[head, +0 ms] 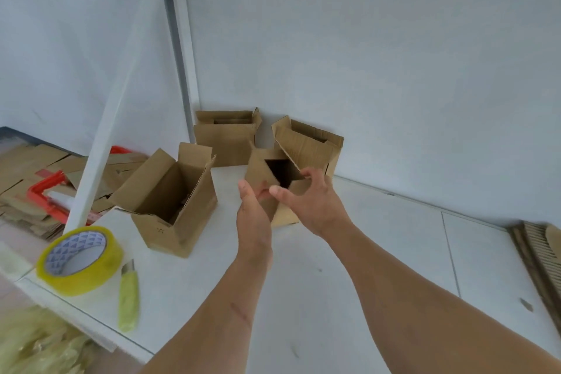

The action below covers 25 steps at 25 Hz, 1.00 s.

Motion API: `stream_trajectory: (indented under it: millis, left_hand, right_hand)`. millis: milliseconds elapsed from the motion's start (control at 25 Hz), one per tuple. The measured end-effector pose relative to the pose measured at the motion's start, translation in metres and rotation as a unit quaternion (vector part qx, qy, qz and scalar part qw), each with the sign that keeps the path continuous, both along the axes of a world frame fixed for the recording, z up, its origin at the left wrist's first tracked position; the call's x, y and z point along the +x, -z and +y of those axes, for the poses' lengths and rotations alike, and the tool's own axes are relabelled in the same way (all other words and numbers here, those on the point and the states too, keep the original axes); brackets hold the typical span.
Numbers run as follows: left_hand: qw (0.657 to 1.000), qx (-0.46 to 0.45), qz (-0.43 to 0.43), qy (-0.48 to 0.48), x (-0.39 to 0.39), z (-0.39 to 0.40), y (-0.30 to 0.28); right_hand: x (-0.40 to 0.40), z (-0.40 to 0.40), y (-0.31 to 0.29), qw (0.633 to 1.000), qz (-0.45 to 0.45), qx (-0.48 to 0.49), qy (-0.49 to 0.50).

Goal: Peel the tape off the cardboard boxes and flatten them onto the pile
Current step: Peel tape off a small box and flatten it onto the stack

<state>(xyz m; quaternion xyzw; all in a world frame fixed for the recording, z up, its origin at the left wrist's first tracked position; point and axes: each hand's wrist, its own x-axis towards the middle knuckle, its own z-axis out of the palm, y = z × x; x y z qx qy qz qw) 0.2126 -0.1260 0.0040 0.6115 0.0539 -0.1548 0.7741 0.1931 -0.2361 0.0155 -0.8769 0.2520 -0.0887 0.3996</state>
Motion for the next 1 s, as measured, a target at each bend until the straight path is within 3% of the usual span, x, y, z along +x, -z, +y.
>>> stream_trajectory:
  millis: [120,240,400,640,720,840,920,1000]
  left_hand:
    - [0.998,0.011,-0.029,0.060,-0.036,0.003,0.012]
    - [0.995,0.054,-0.059,0.059,-0.069,0.013,0.020]
    - [0.978,0.150,-0.124,0.075,-0.087,0.024,0.027]
    - [0.951,0.155,-0.079,0.255,-0.111,0.012,0.034]
    - [0.945,0.164,-0.105,0.262,-0.116,0.003,0.038]
    - [0.940,0.196,-0.143,0.239,-0.118,-0.005,0.029]
    - [0.909,0.282,-0.205,0.228,-0.122,-0.012,0.022]
    - [0.884,0.328,-0.244,0.227,-0.130,-0.020,0.018]
  right_hand:
    - [-0.044,0.000,0.002,0.995,-0.019,0.025,0.099]
    - [-0.099,-0.005,0.009,0.976,-0.043,0.128,0.171]
    - [-0.180,-0.008,0.027,0.923,-0.049,0.284,0.255]
    - [-0.251,-0.016,0.040,0.840,-0.017,0.456,0.294]
    - [-0.260,-0.018,0.042,0.869,0.047,0.404,0.281]
    - [-0.279,-0.018,0.046,0.960,0.151,0.117,0.204]
    - [-0.275,-0.021,0.046,0.978,0.059,0.045,0.193]
    - [-0.280,-0.020,0.037,0.977,-0.051,0.137,0.158]
